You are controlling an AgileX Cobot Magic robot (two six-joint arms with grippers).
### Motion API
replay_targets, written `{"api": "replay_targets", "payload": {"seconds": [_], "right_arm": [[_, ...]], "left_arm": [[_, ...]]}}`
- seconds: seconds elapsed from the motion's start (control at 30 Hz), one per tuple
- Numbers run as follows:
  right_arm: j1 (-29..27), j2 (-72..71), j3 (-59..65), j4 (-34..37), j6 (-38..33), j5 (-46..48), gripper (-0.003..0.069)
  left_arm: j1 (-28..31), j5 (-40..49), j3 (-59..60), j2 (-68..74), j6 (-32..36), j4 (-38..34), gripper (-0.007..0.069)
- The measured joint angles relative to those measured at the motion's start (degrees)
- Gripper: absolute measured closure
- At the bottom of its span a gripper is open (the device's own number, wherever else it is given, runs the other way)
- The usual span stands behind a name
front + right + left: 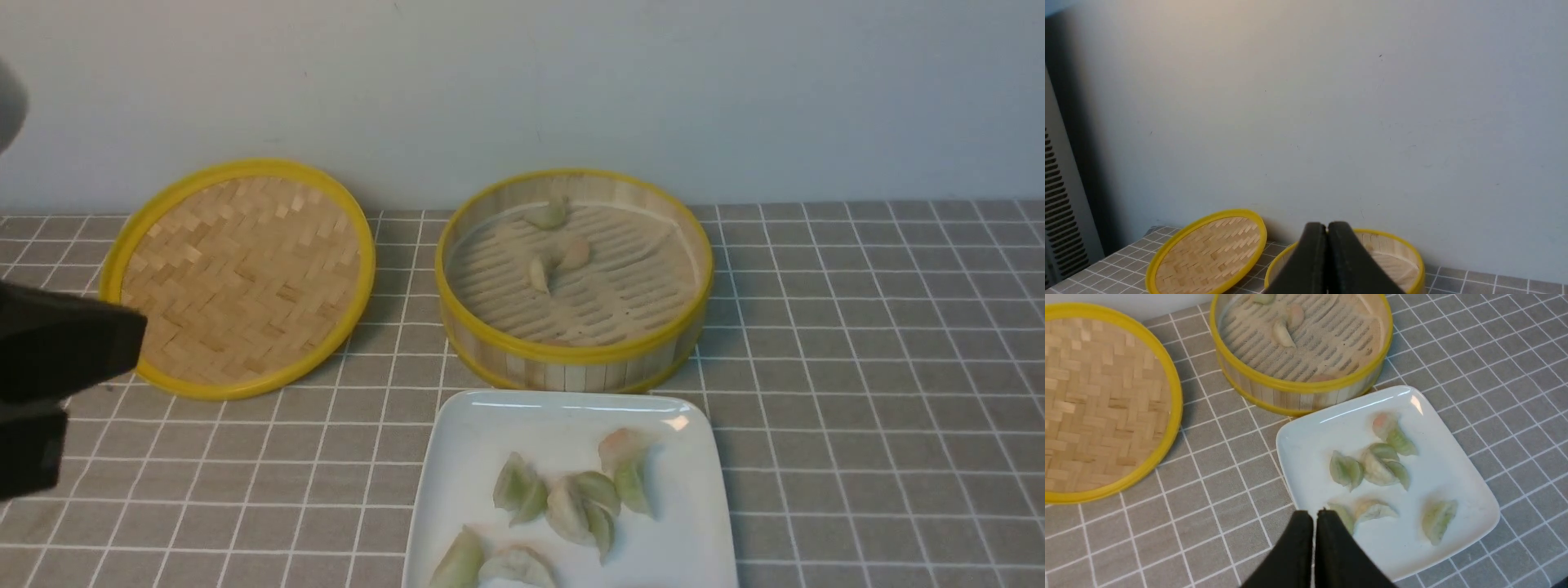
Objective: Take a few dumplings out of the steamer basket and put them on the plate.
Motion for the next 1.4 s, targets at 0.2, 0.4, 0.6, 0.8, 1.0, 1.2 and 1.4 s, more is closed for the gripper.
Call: {"api": "replay_targets", "payload": {"seconds": [0.2,0.4,0.6,0.8,1.0,1.2,1.4], "right_arm": [[0.00,0.00,0.00,-0.06,0.00,-0.16,0.0672],[0.00,0.00,0.00,-0.17,0.04,-0.16,0.0672],[0.00,0.00,0.00,-0.35,0.04,-0.16,0.0672],[0.00,0.00,0.00,-0.37,0.04,-0.16,0.0672],[0.00,0.00,0.00,-0.37,0.04,-0.16,0.0672],[0.00,0.00,0.00,-0.37,0.17,-0.16,0.0672],[0.00,0.00,0.00,-0.37,0.25,-0.16,0.0672]], "left_arm": [[0.00,-7.90,12.00,-12.38,-1.91,0.12,0.0629],[0.00,-7.70,17.29,-20.56,-3.98,-0.98,0.0629],[0.00,-3.03,17.57,-22.23,-4.03,-1.10,0.0629],[0.00,-1.85,17.57,-22.23,-4.03,-0.48,0.0629],[0.02,-10.66,19.76,-22.34,-2.27,2.79,0.0629],[8.96,-32.79,34.83,-27.41,5.44,1.72,0.0629],[22.35,-43.14,51.27,-36.62,8.14,-3.46,0.0629]]}}
